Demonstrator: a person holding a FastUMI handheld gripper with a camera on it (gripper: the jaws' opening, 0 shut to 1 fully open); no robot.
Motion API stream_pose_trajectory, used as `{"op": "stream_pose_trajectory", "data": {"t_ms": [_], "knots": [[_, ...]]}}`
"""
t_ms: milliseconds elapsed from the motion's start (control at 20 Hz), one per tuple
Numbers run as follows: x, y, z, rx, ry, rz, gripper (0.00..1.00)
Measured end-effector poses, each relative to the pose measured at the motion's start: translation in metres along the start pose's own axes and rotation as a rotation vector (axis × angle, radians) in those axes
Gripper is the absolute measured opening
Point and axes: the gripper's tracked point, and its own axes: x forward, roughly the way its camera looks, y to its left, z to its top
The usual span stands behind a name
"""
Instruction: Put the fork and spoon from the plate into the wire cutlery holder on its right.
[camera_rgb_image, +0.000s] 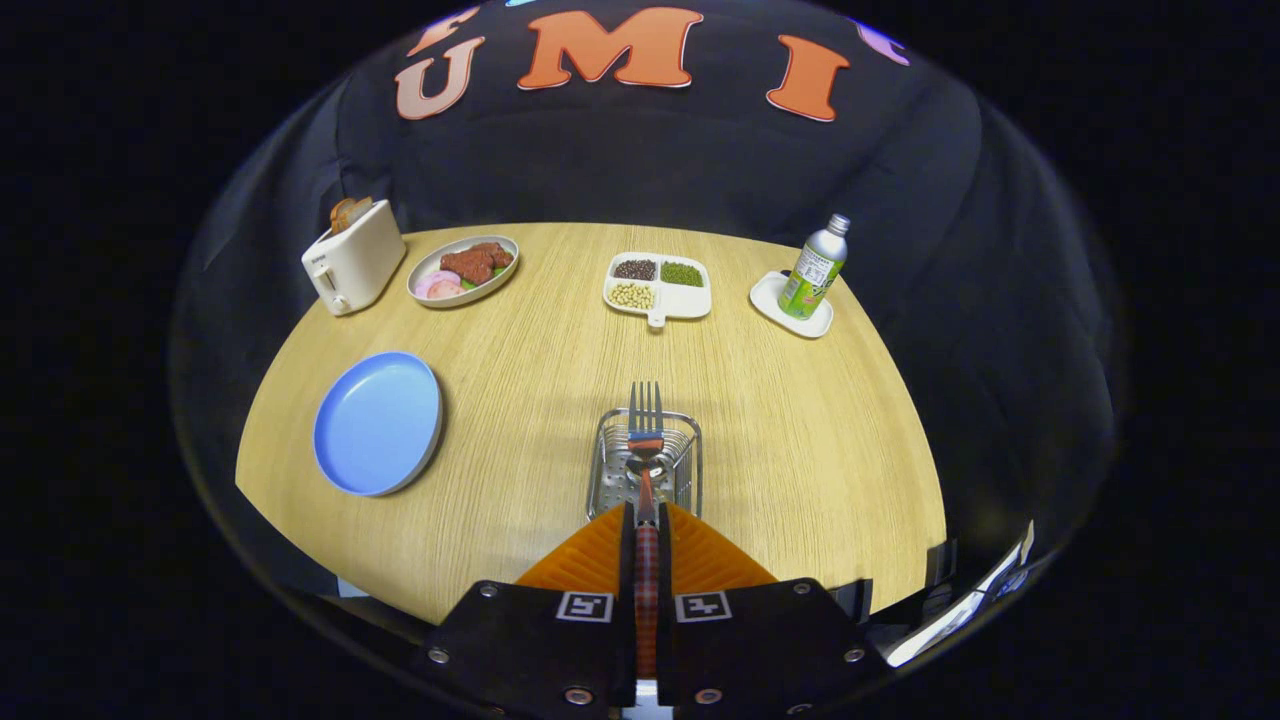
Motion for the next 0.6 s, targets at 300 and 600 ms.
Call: {"op": "stream_pose_trajectory", "data": {"t_ms": [300, 600], "knots": [[0.014, 0.002, -0.021, -0.048, 0.215, 0.039, 0.09], [0.024, 0.000, -0.015, -0.003, 0.341, 0.049, 0.12]]}}
